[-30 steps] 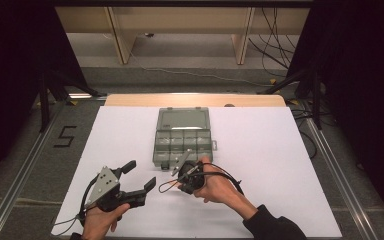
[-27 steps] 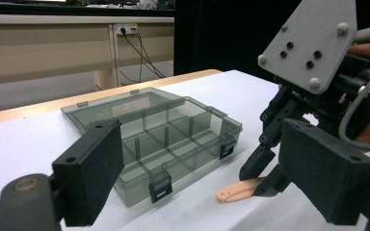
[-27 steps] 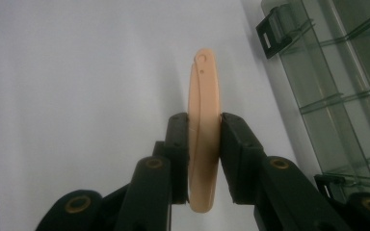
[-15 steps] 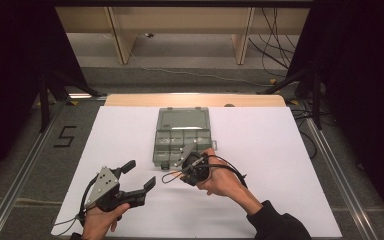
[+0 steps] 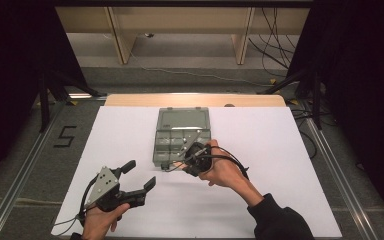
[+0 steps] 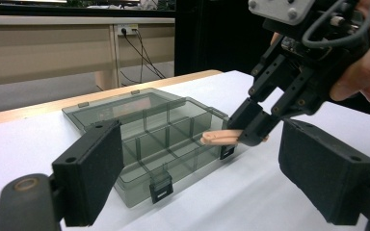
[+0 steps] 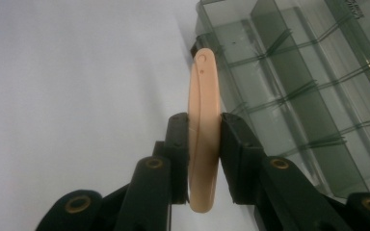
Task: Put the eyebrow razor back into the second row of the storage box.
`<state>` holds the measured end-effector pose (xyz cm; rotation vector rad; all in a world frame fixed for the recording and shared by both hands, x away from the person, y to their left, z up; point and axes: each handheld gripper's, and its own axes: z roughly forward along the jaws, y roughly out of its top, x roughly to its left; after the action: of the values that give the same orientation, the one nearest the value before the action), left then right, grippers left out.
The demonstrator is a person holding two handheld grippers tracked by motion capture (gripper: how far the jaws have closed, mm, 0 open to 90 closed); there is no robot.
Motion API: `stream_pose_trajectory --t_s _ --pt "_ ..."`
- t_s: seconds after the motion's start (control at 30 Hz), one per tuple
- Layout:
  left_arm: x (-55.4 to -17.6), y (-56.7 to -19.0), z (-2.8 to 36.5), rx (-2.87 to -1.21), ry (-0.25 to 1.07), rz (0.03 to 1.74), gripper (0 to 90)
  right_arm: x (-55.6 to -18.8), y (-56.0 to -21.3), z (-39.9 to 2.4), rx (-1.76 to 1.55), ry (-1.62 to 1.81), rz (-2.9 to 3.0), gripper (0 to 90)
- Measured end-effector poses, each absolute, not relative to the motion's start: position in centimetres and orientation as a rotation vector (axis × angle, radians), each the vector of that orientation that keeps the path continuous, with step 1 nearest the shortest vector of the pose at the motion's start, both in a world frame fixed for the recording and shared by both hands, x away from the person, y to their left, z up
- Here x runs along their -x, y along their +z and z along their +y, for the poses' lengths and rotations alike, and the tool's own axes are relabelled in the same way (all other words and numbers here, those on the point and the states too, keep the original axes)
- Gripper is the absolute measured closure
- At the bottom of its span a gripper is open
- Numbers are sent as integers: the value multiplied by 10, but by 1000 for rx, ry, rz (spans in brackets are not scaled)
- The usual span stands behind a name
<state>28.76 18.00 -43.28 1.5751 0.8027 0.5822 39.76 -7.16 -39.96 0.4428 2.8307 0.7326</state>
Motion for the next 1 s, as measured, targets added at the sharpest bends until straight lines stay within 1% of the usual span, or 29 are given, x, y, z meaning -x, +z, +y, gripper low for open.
stream_pose_trajectory --t_s 0.23,0.27,0.43,0.53,0.57,0.63,0.93,1.0 --pt "-288 -433 179 -1572 580 800 155 -410 -394 -74 -466 737 2811 743" --pt "-290 -434 179 -1566 584 773 155 -411 -393 -74 -475 737 2811 744" --pt "-288 -433 180 -1573 581 798 155 -420 -389 -75 -481 736 2802 744" --pt "-288 -433 179 -1573 580 799 155 -424 -388 -75 -481 730 2794 743" --pt "-290 -434 179 -1564 583 772 155 -425 -388 -75 -484 732 2795 744" --pt "-288 -433 179 -1574 579 800 155 -427 -388 -75 -488 727 2792 744" --pt "-289 -433 179 -1567 582 779 155 -437 -389 -72 -490 711 2795 744" --pt "-288 -433 179 -1573 578 797 155 -440 -390 -72 -496 708 2801 743"
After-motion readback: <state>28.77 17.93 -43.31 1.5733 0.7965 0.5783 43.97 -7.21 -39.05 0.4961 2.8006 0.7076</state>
